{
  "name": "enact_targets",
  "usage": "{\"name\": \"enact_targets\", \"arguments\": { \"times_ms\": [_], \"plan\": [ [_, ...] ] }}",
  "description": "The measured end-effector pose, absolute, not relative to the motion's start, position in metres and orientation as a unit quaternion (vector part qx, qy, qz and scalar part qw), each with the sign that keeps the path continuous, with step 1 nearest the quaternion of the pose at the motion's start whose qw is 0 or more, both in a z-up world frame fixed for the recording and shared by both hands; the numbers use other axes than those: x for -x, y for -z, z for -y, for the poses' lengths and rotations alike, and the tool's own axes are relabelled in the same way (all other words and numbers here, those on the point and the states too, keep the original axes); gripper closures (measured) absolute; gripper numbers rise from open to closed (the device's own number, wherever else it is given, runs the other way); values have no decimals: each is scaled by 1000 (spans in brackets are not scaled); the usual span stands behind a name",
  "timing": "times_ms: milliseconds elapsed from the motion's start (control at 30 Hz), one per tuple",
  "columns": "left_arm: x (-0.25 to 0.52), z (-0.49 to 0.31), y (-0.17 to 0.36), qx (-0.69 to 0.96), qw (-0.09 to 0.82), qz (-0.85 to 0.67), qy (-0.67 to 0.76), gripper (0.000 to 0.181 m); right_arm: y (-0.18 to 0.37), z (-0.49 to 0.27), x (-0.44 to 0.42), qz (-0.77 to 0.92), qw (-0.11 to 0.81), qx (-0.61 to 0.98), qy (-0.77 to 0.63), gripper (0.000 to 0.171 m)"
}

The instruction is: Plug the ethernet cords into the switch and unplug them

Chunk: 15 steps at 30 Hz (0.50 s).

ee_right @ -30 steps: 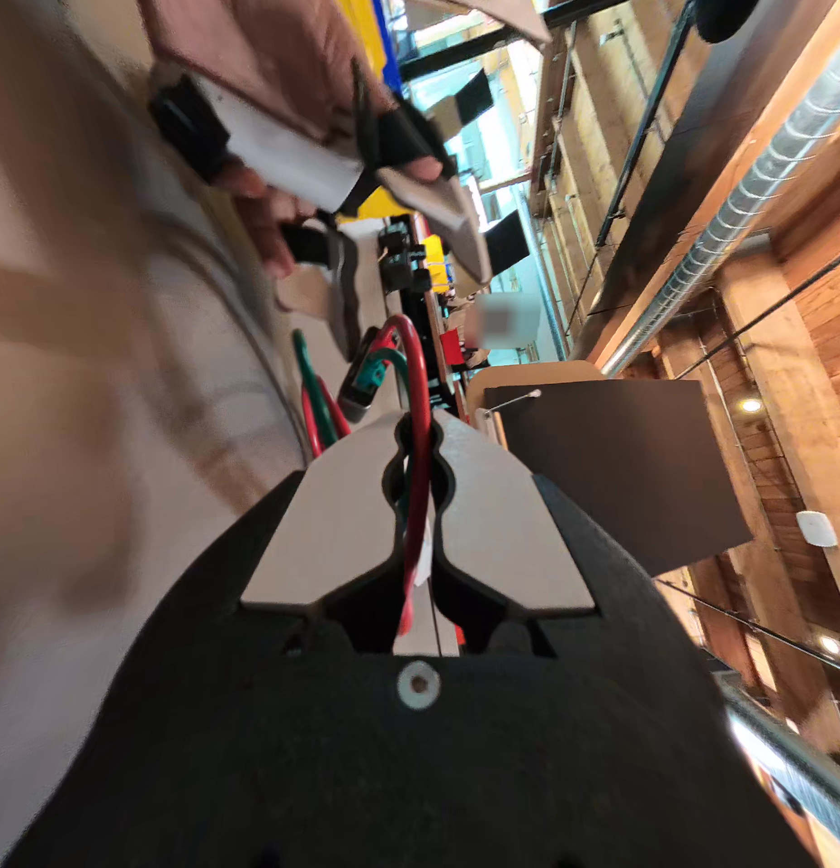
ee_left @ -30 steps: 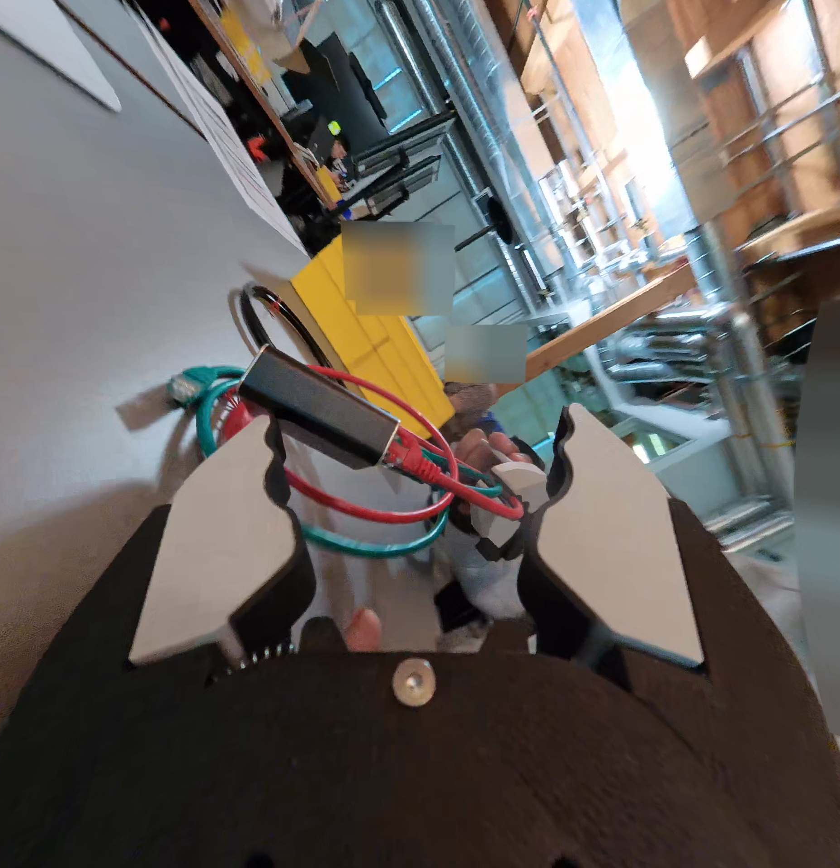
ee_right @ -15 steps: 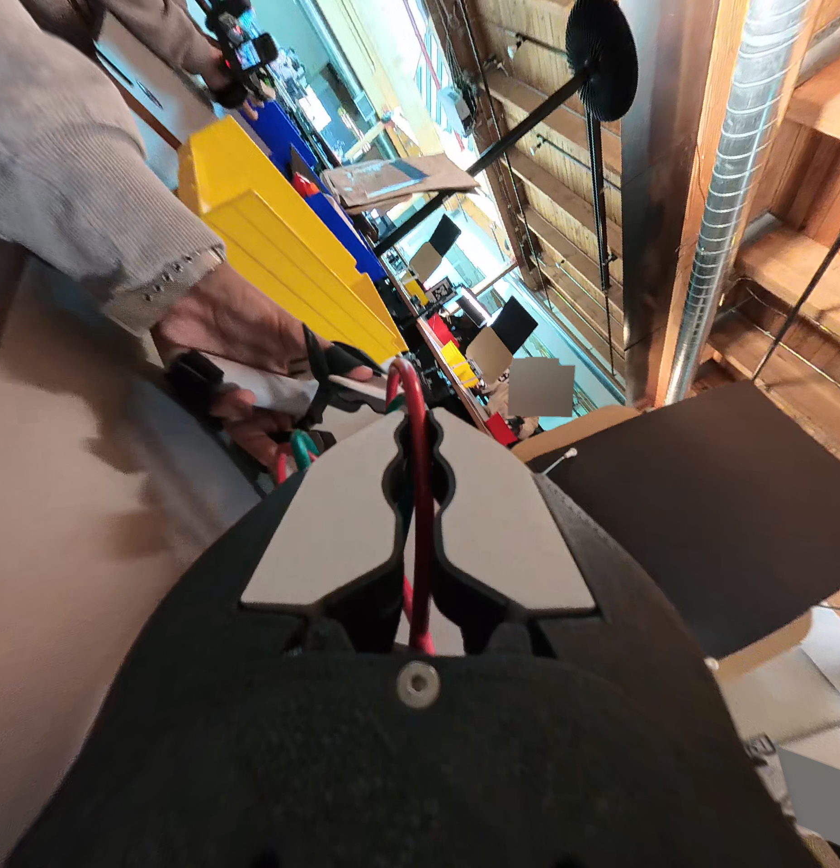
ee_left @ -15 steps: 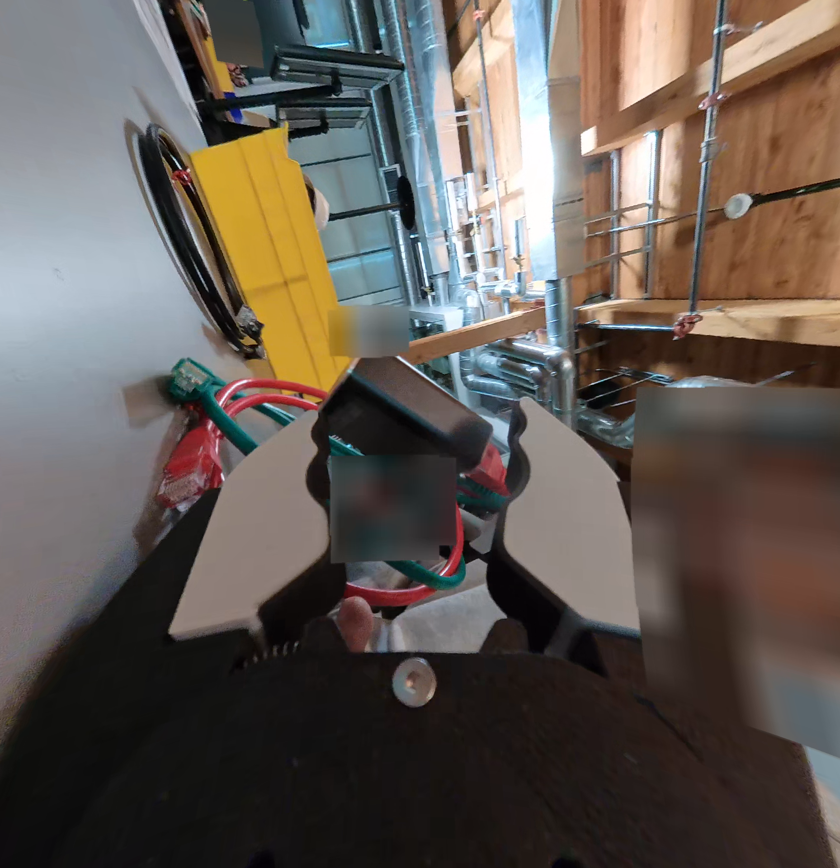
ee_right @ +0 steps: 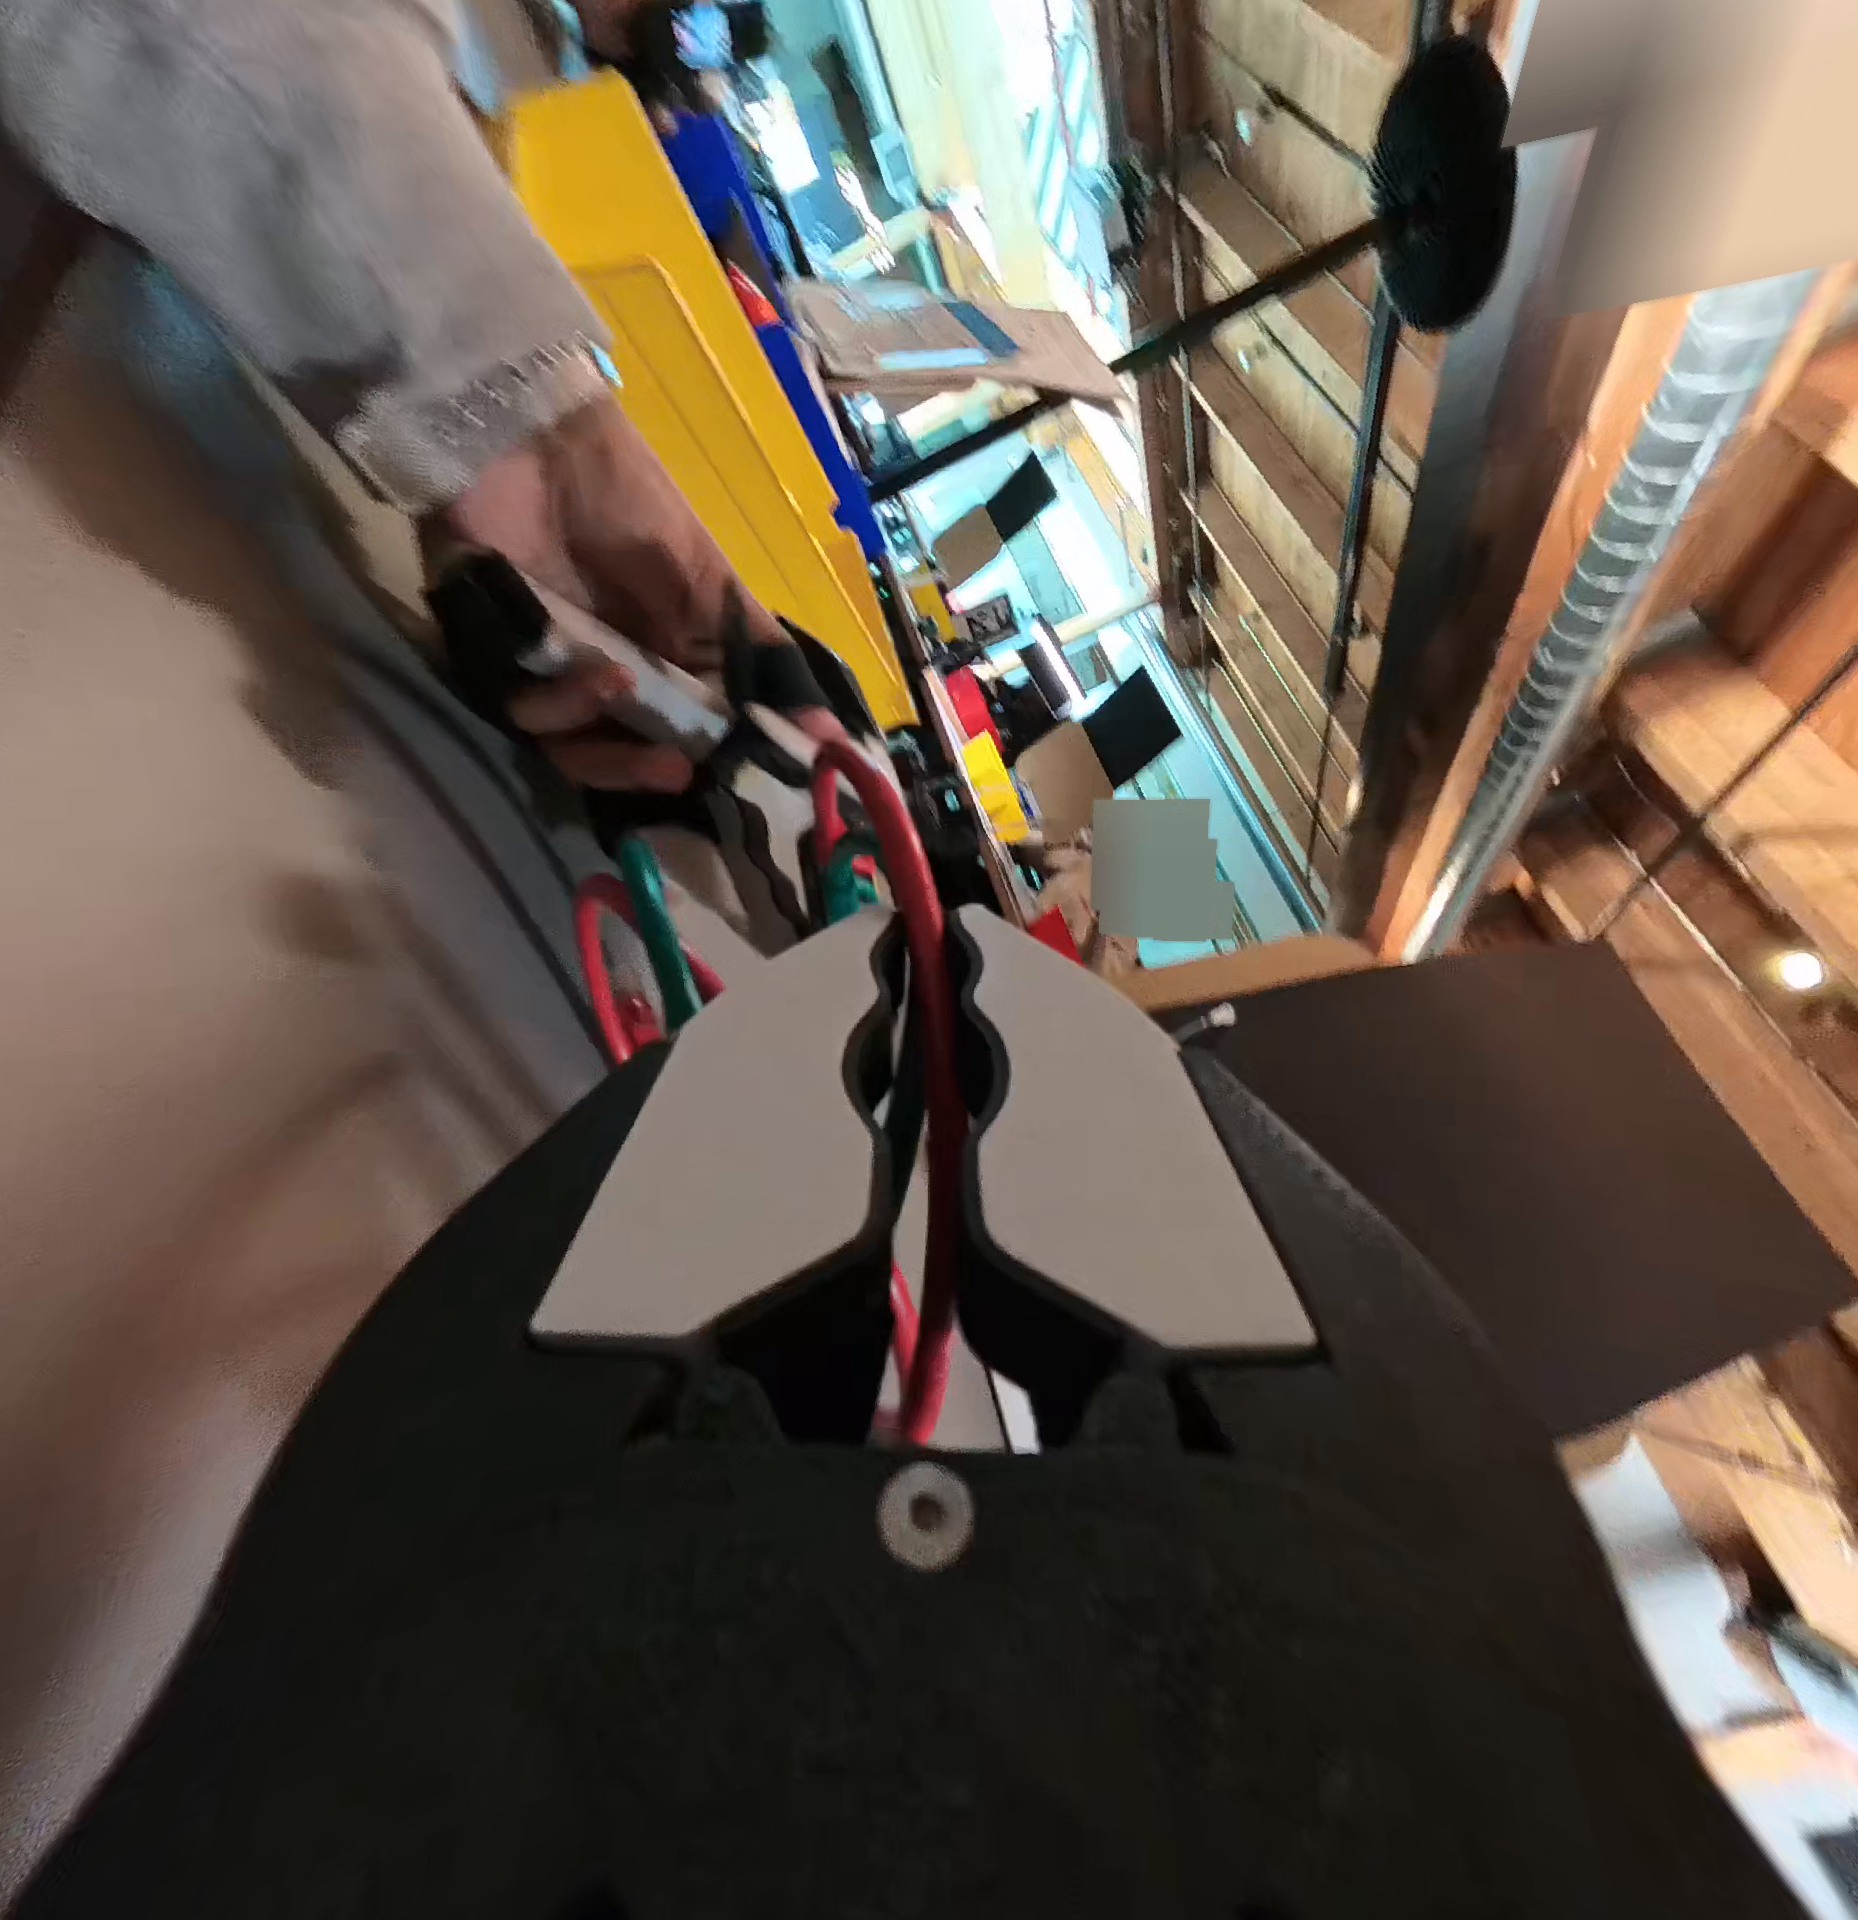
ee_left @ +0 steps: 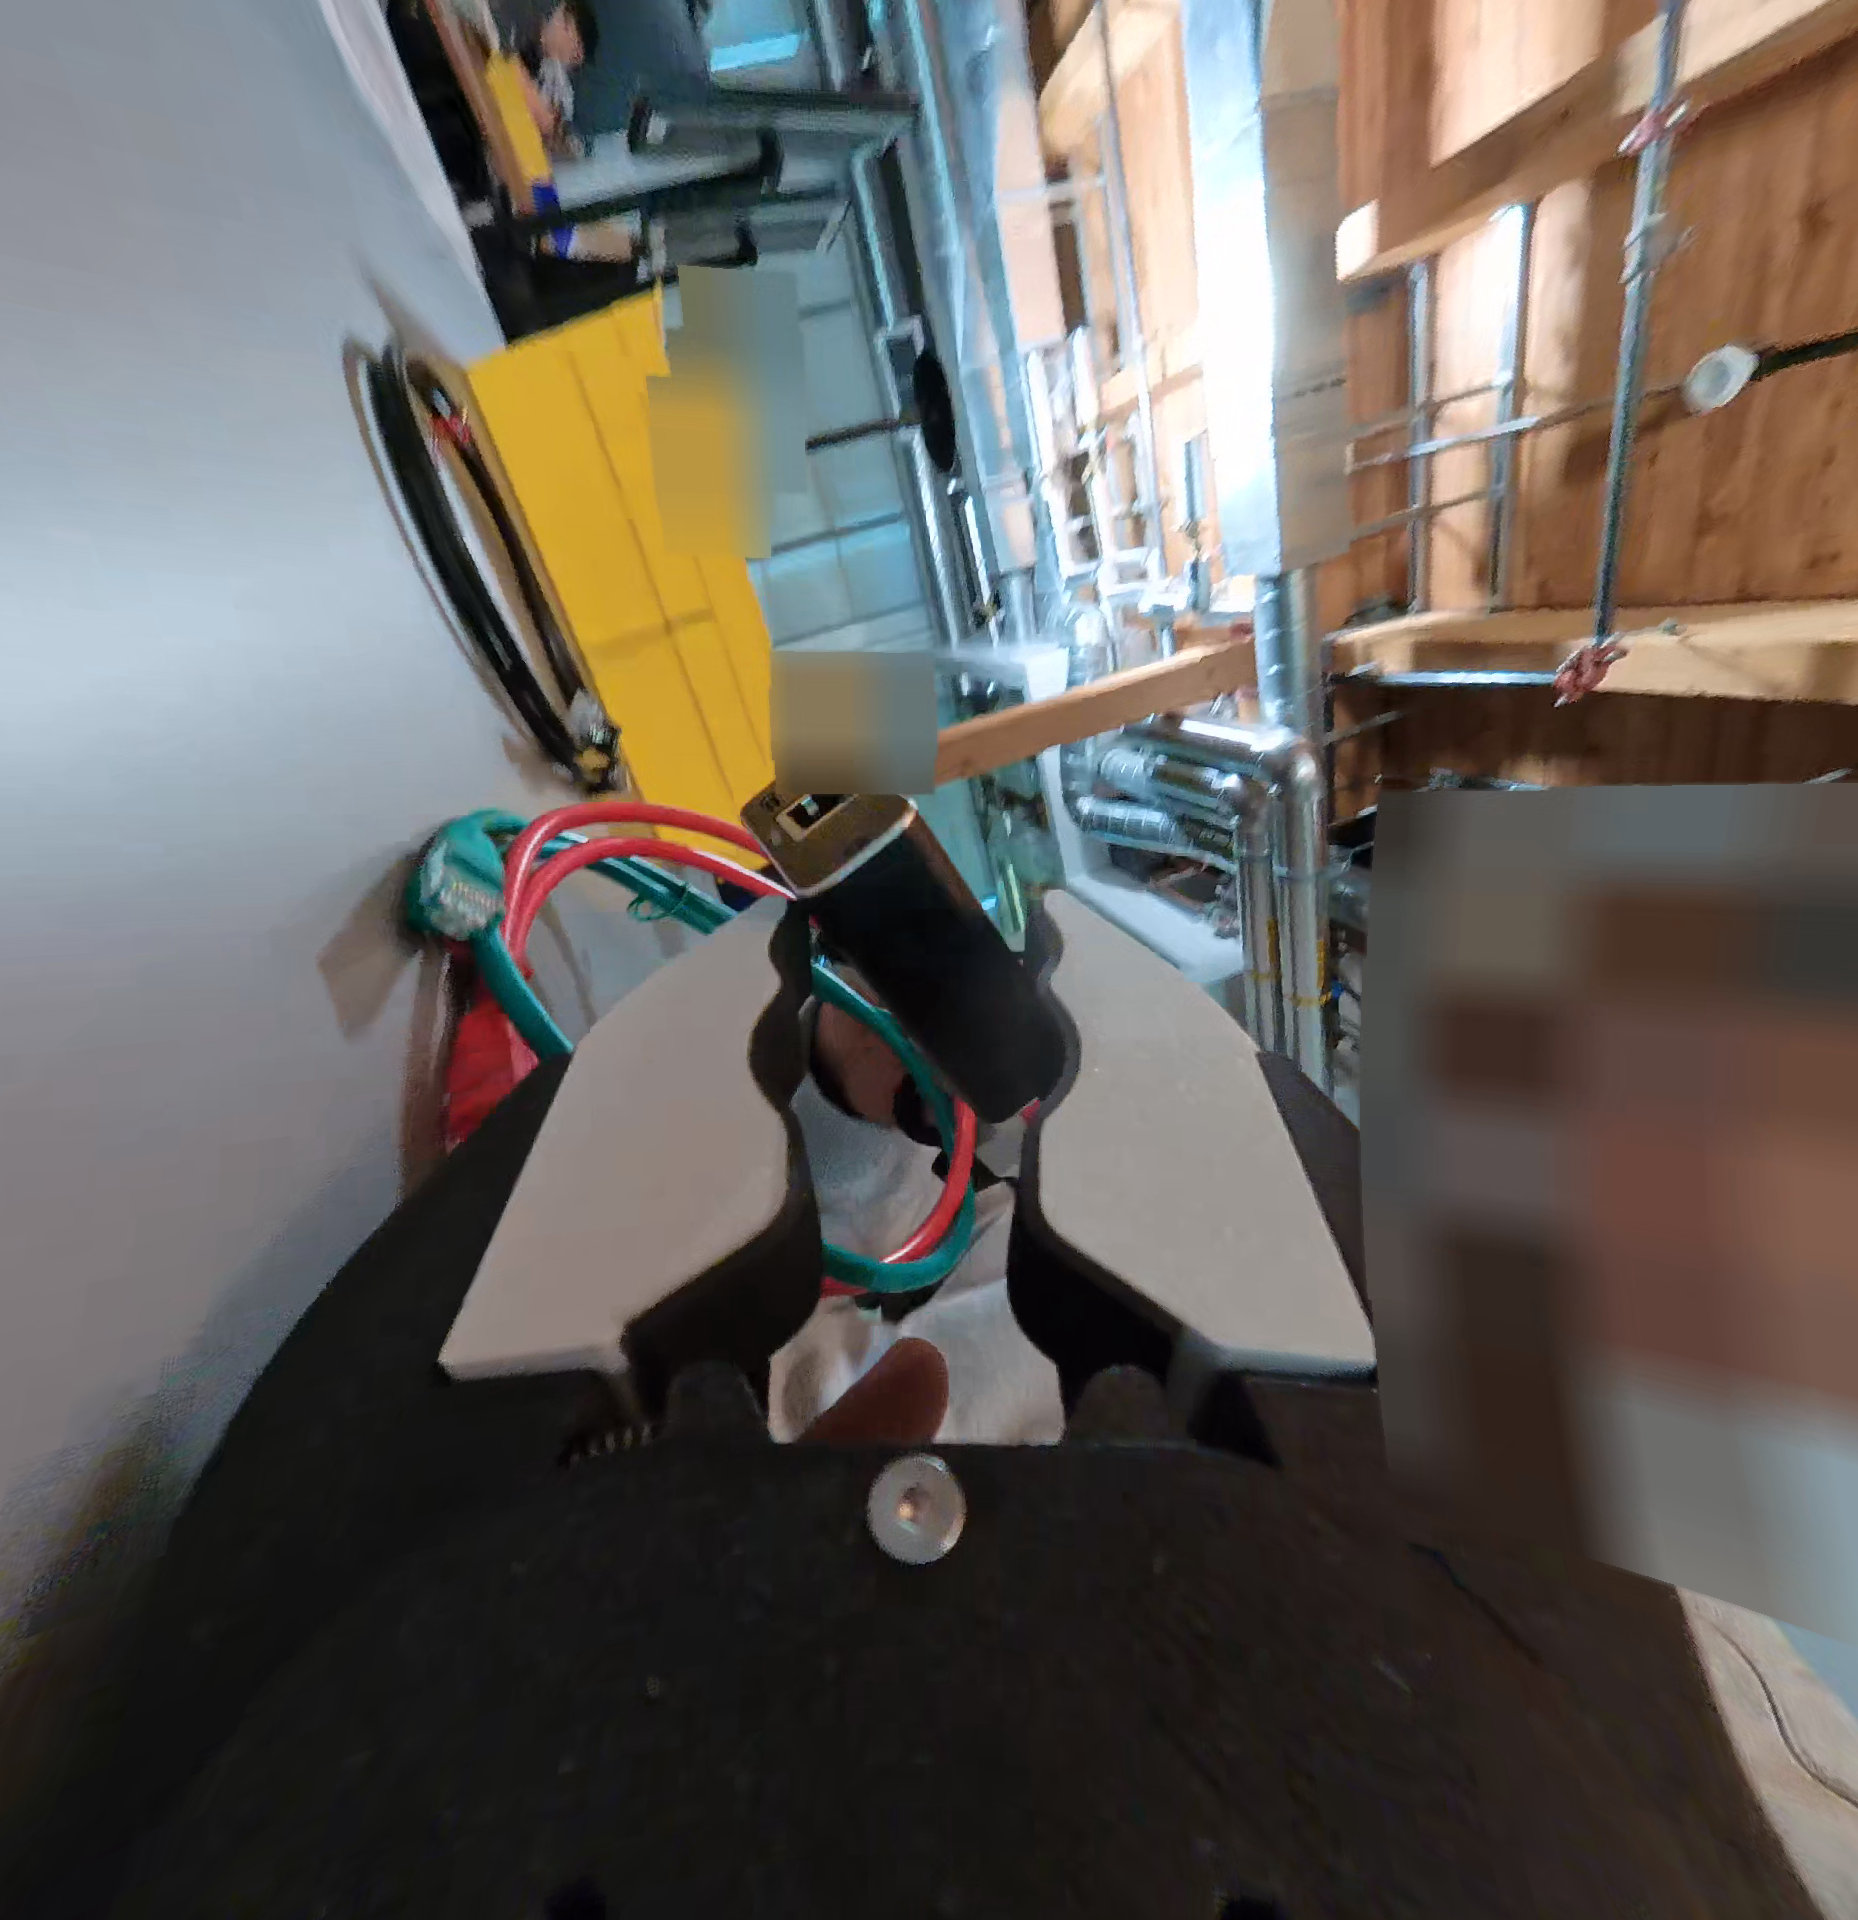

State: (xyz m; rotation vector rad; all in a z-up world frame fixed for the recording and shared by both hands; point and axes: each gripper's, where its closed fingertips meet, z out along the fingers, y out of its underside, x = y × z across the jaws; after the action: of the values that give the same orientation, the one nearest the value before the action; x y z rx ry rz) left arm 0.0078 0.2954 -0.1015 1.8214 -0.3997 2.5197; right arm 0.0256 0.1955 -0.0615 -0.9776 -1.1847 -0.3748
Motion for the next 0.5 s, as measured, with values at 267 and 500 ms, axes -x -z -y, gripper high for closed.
{"name": "enact_targets", "arguments": {
  "times_ms": [267,500],
  "plan": [
    [-4,-305,87,-571,-83,134,-806,154,97,-259,-107,333,640,692,28,150],
    [-6,-314,87,-591,-155,107,-784,154,112,-265,-108,266,606,745,-78,131]
  ]
}}
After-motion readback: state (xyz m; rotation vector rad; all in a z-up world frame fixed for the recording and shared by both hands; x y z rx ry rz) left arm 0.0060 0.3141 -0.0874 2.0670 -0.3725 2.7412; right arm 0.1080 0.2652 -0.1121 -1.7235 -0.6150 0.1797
